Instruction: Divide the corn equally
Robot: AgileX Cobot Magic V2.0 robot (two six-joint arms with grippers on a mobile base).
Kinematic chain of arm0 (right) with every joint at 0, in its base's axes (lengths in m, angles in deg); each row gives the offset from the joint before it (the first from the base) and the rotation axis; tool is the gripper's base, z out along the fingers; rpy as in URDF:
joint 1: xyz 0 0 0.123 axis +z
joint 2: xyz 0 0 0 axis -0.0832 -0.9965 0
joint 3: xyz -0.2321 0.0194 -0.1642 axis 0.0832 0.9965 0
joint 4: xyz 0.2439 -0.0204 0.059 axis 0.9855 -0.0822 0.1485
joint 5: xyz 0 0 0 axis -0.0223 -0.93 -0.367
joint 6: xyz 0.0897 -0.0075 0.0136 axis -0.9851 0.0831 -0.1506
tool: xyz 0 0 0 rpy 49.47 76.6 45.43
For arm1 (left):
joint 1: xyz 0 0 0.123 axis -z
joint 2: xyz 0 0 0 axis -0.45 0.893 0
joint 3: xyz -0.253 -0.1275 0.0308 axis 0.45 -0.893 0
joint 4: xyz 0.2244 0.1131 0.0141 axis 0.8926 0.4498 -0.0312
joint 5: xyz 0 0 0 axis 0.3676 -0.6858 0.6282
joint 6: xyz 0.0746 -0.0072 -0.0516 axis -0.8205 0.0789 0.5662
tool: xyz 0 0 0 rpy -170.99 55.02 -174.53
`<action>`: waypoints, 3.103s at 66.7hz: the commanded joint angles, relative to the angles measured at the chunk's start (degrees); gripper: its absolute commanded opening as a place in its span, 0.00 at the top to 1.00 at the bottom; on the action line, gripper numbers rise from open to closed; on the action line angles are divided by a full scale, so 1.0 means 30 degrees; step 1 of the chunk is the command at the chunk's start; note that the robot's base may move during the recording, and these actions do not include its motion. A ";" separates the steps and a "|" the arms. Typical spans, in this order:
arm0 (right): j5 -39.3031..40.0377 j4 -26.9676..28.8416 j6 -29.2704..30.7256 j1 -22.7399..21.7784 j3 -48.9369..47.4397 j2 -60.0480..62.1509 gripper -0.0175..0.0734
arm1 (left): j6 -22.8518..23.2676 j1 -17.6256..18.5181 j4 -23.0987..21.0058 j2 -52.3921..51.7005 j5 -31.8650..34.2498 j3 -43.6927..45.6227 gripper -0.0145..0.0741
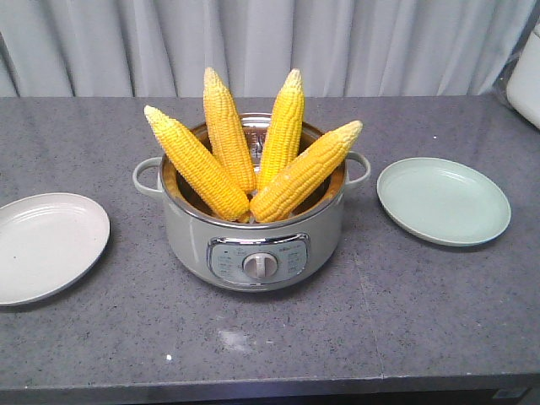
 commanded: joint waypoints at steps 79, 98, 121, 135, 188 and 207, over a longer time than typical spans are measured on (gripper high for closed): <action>-1.0609 0.0934 0.2123 -0.0067 -1.6538 -1.6266 0.81 | 0.0548 -0.0045 -0.0962 1.5707 -1.3934 1.9286 0.84; -1.1237 0.0934 0.2123 -0.0067 -1.6538 -1.7905 0.69 | -0.0464 0.0013 -0.1025 1.7055 -1.4013 1.9286 0.67; -1.1461 0.2521 0.2123 -0.0067 -1.6538 -1.8343 0.05 | -0.5579 0.0013 -0.4916 1.7206 -1.4642 1.9286 0.12; -1.1146 0.4665 0.3344 -0.0067 -1.6562 -1.8410 0.02 | -1.0384 0.0028 -1.0382 1.7206 -1.5164 1.9286 0.14; -1.2958 1.7513 1.4813 0.0798 -2.2002 -2.6388 0.09 | -1.3233 0.0028 -1.3329 1.7206 -1.5925 1.9286 0.19; -1.0258 1.7225 1.3411 0.3465 -2.4094 -2.8853 0.09 | -1.3269 0.0028 -1.3313 1.7206 -1.5926 1.9286 0.19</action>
